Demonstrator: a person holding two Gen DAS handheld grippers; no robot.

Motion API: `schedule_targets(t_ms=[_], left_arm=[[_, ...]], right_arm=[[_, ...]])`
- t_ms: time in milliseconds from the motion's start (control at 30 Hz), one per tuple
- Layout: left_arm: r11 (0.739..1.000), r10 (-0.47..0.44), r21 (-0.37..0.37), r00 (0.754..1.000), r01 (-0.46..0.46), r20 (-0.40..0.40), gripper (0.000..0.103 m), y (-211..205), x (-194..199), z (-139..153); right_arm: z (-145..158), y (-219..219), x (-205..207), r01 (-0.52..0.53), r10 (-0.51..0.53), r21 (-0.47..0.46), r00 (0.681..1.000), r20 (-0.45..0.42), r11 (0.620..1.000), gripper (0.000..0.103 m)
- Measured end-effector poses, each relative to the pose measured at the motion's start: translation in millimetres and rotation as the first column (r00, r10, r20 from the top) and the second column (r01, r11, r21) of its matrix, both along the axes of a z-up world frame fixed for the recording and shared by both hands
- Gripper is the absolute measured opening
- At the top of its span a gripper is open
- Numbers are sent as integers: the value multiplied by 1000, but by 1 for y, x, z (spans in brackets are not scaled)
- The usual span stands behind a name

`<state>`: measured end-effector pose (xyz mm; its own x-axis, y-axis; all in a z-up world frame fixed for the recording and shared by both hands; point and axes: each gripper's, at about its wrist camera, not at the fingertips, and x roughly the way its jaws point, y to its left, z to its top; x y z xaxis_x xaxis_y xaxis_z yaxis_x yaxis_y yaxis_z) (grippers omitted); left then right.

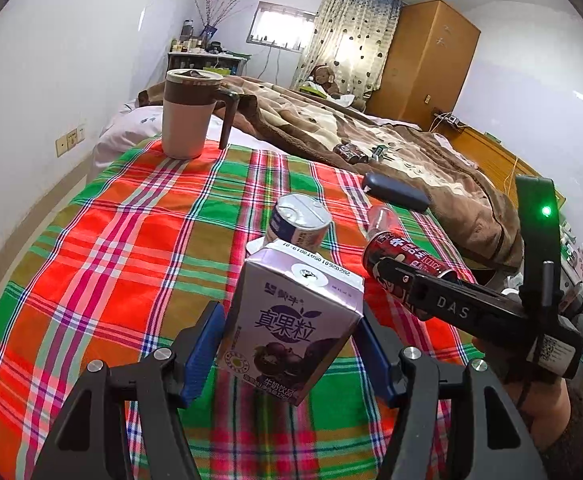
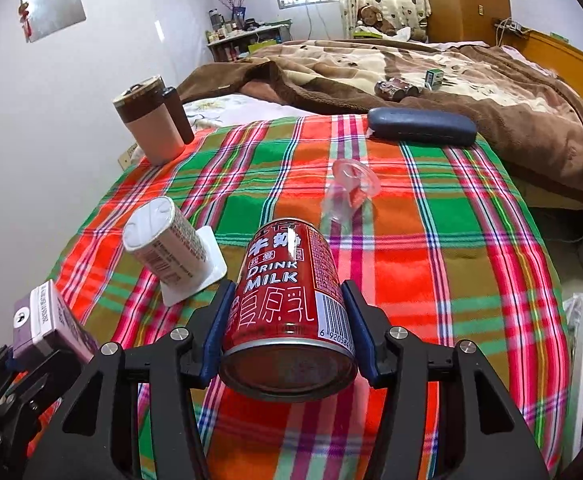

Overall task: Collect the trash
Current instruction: 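Lift the grape juice carton and red milk can and carry both over the bin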

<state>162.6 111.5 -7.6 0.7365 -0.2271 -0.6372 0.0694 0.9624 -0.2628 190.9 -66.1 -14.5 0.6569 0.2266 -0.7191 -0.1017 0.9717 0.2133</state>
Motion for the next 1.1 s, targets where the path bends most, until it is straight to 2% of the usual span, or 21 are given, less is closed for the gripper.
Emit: schedule_targets(t_ms=[300, 700, 1100], left_arm=[[999, -36, 18, 999, 35, 25, 64, -21, -13, 13], [992, -113, 54, 992, 111, 49, 64, -69, -28, 28], [972, -225, 83, 972, 219, 72, 64, -130, -39, 41]], right_arm=[[13, -22, -23, 22, -24, 64, 999, 39, 998, 54], [26, -61, -61, 62, -68, 62, 994, 85, 996, 54], [33, -112, -88, 148, -155, 71, 982, 109, 986, 54]])
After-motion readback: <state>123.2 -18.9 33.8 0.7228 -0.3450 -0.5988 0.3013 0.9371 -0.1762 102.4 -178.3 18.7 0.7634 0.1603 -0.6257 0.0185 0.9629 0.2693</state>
